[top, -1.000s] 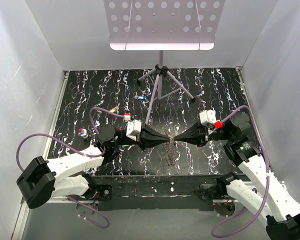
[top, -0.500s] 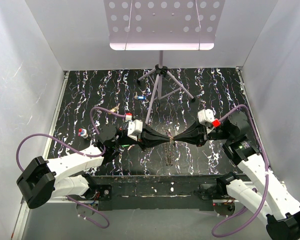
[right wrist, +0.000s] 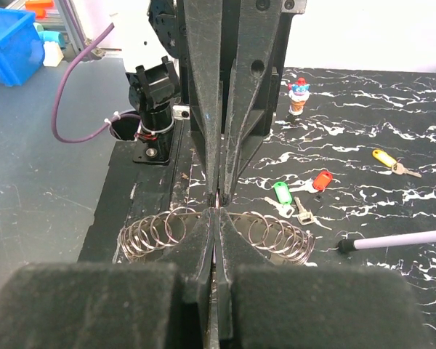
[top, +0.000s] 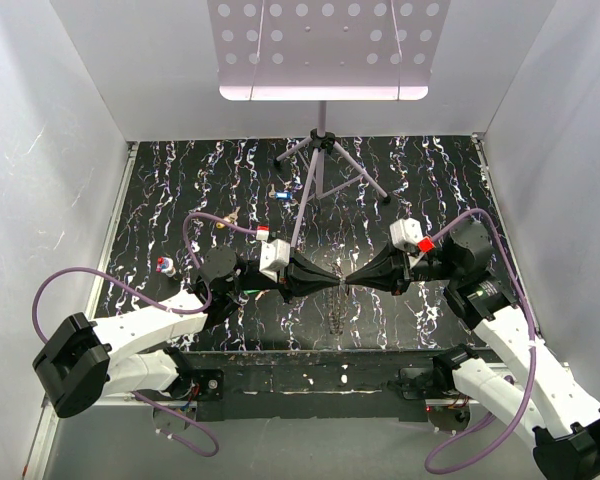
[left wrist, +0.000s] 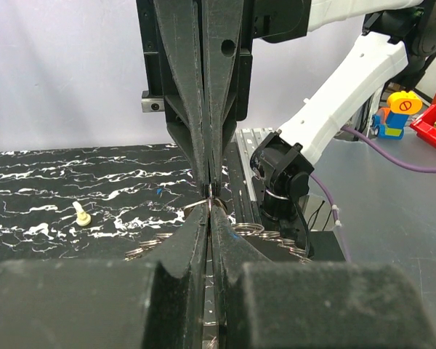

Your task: Put the keys on the keyring

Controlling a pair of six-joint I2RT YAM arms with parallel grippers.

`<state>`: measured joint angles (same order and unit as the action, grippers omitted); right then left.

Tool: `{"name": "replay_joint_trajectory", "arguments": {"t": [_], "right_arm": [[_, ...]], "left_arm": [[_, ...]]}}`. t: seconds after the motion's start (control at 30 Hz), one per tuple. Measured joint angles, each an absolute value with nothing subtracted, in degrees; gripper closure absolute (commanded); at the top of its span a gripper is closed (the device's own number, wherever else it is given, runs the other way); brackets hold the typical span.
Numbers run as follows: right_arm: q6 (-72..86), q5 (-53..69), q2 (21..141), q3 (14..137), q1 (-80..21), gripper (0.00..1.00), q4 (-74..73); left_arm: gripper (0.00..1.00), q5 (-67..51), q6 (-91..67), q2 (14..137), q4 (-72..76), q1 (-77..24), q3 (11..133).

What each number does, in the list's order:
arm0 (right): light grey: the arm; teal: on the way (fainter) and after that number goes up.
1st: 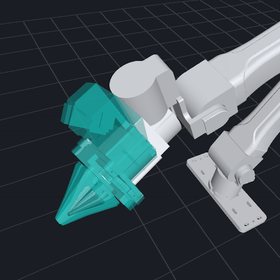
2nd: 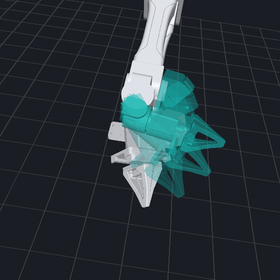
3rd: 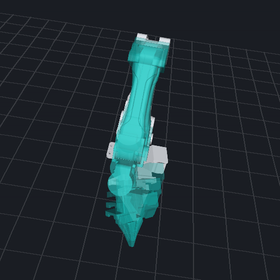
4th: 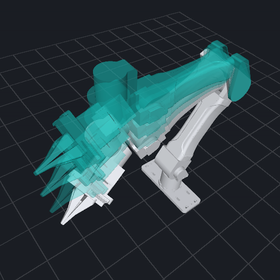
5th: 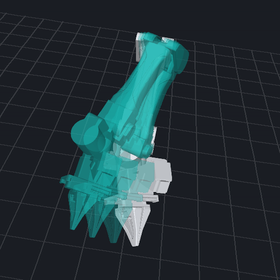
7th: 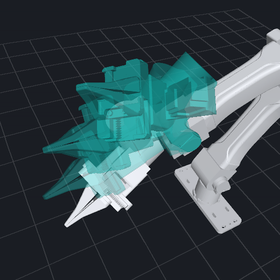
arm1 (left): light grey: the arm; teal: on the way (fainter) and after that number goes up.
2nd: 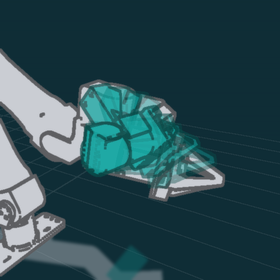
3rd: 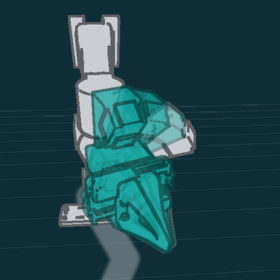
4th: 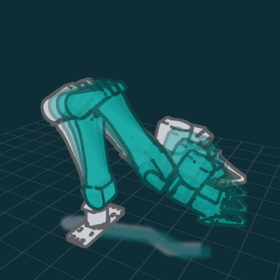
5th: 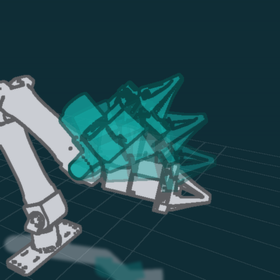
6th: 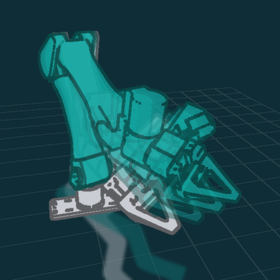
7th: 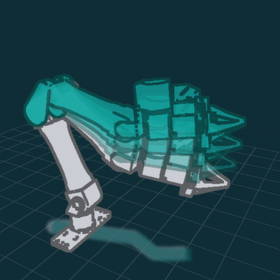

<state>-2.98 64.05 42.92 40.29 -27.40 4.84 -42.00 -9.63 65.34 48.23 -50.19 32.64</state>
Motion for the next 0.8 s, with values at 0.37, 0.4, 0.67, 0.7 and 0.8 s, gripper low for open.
{"name": "replay_joint_trajectory", "arguments": {"t": [0.37, 0.4, 0.67, 0.7, 0.8], "right_arm": [[-4.8, 63.5, 43.6, 40.8, -27.9, 0.99, 1.8], [-4.8, 63.5, 43.6, 40.8, -27.9, 0.99, 1.6], [-5.3, 63.1, 43.6, 40.8, -28.2, 0.99, 0.4], [-5.4, 63.1, 43.6, 40.8, -28.2, 0.99, 0.3], [-5.6, 63.1, 43.7, 40.9, -28.2, 0.99, -0.1]], "left_arm": [[1.0, -42.2, -8.3, 65.0, 44.1, -50.0, 33.6], [1.0, -42.2, -8.2, 64.9, 43.7, -50.0, 33.6], [1.0, -42.4, -7.5, 64.7, 41.5, -50.0, 34.2], [1.0, -42.4, -7.4, 64.7, 41.0, -50.0, 34.3], [1.0, -42.5, -7.2, 64.7, 40.1, -50.0, 34.7]]}}
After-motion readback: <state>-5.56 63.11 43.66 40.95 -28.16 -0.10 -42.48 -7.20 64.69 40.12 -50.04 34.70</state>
